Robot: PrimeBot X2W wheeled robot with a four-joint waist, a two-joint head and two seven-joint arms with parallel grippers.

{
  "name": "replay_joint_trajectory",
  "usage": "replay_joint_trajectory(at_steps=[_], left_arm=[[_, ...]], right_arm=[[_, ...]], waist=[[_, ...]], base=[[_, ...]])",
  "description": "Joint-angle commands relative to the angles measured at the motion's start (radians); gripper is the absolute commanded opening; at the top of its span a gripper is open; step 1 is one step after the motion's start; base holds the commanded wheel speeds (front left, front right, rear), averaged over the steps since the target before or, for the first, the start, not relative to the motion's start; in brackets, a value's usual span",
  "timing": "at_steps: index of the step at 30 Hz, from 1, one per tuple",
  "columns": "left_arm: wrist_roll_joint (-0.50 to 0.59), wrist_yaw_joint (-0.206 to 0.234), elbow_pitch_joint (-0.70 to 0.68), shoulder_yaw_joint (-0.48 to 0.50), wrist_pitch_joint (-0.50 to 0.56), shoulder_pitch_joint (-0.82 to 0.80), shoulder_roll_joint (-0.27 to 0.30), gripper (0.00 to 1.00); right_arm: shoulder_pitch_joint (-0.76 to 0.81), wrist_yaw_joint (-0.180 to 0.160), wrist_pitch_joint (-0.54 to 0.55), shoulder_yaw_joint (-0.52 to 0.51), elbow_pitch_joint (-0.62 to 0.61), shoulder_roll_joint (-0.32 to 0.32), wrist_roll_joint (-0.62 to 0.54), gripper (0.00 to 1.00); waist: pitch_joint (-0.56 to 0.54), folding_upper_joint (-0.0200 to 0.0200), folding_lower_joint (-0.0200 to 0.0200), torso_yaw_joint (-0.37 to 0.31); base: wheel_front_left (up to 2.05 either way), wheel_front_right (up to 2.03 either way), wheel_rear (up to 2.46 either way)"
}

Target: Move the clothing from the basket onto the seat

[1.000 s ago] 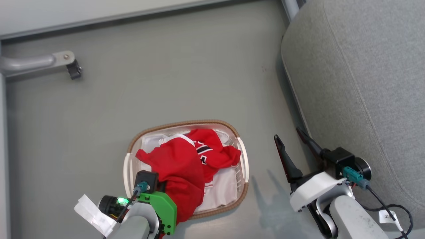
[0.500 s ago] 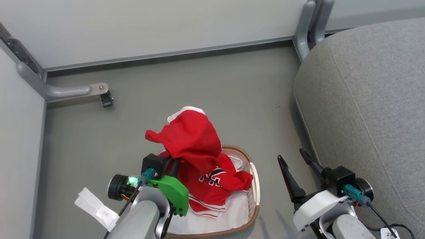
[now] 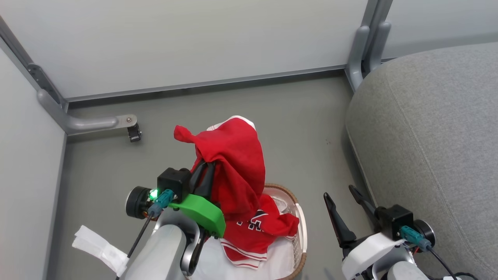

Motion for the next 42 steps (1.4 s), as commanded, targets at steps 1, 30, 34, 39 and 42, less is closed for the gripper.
replay_joint_trajectory(at_steps=[1,30,34,39,42], left_arm=[[0.01,-0.006,-0.017,0.011,-0.004,0.02,0.004,0.0],[0.017,-0.035,-0.152,0.033,-0.004,0.033,0.004,0.0],[0.005,-0.029,-0.156,0.009,-0.004,0.019,0.004,0.0],[-0.002,-0.021,-0.16,-0.026,-0.004,0.0,0.004,0.0],[-0.013,-0.018,-0.162,-0.048,-0.004,-0.011,0.004,0.0]], right_arm=[[0.019,0.0,-0.002,0.0,0.002,-0.003,0.002,1.0],[-0.055,0.0,-0.002,0.139,-0.033,-0.028,-0.003,1.0],[-0.116,0.0,-0.002,0.202,-0.034,-0.031,-0.001,1.0],[-0.19,0.0,-0.002,0.295,-0.021,-0.039,-0.006,1.0],[-0.222,0.0,-0.002,0.326,-0.001,-0.036,-0.008,1.0]], waist=[[-0.008,0.0,0.0001,0.0],[-0.014,0.0,0.0001,0.024],[-0.003,0.0,0.0001,0.047],[0.011,0.0,0.0001,0.085],[0.017,0.0,0.0001,0.109]], base=[[0.0,0.0,0.0],[0.0,0.0,0.0],[0.0,0.0,0.0],[0.0,0.0,0.0],[0.0,0.0,0.0]])
